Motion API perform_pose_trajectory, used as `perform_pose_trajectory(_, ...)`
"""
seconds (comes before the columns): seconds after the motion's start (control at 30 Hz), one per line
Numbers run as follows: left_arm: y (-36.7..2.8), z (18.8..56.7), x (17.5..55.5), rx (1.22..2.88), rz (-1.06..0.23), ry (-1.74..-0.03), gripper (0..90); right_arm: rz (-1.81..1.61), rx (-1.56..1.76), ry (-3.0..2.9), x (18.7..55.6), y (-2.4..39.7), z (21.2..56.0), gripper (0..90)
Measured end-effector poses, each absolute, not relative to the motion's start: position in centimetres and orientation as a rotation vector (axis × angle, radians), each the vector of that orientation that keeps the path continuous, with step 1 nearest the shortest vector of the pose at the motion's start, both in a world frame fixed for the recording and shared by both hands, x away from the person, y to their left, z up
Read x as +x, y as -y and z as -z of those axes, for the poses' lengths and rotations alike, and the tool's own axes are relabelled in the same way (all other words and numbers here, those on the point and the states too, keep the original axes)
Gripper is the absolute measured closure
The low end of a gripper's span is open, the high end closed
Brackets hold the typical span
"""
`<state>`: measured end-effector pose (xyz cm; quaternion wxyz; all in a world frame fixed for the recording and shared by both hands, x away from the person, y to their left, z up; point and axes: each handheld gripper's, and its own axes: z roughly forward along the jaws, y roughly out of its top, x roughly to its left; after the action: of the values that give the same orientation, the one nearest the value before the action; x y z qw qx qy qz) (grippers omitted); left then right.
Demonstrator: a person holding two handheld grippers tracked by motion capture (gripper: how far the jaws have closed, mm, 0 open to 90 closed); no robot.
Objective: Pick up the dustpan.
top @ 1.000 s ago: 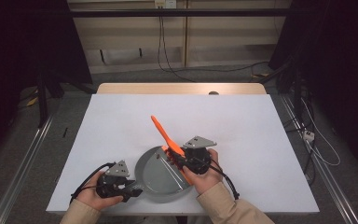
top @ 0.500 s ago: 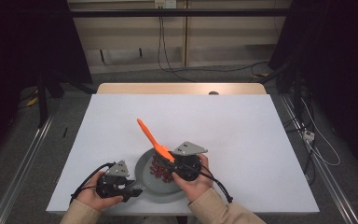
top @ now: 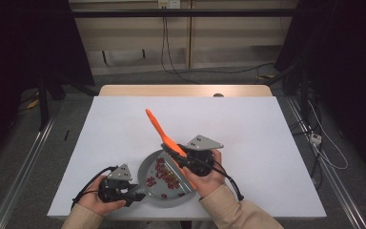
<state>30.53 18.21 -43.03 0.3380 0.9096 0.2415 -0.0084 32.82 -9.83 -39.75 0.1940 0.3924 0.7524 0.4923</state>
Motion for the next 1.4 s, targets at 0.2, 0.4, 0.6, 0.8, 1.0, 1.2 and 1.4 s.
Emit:
perform_pose_trajectory(0.2, -18.2, 43.0, 30.5, 2.370, 0.021, -0.630, 62.3, -1.292, 1.130, -2.049, 34.0, 12.4, 40.8, 71.0)
perform_pose_trajectory(0.4, -18.3, 42.8, 30.6, 2.368, 0.024, -0.634, 62.4, -1.205, 1.166, -2.030, 34.1, 13.8, 43.3, 71.1)
perform_pose_trajectory(0.6, -18.3, 42.9, 30.7, 2.379, 0.025, -0.631, 62.4, -1.203, 1.143, -2.076, 32.8, 11.4, 43.5, 70.7)
perform_pose_trajectory(0.8, -18.3, 43.0, 30.6, 2.377, 0.027, -0.632, 62.4, -1.304, 1.155, -2.086, 31.6, 10.0, 43.6, 70.5)
perform_pose_trajectory(1.0, -18.2, 43.0, 30.6, 2.374, 0.027, -0.638, 62.3, -1.429, 1.184, -2.055, 31.4, 10.1, 42.9, 71.0)
perform_pose_trajectory(1.2, -18.2, 43.1, 30.6, 2.371, 0.023, -0.635, 62.1, -1.460, 1.173, -2.040, 32.0, 10.8, 42.3, 71.0)
perform_pose_trajectory(1.4, -18.2, 43.1, 30.6, 2.370, 0.030, -0.636, 62.2, -1.403, 1.156, -1.997, 32.9, 12.2, 41.7, 71.0)
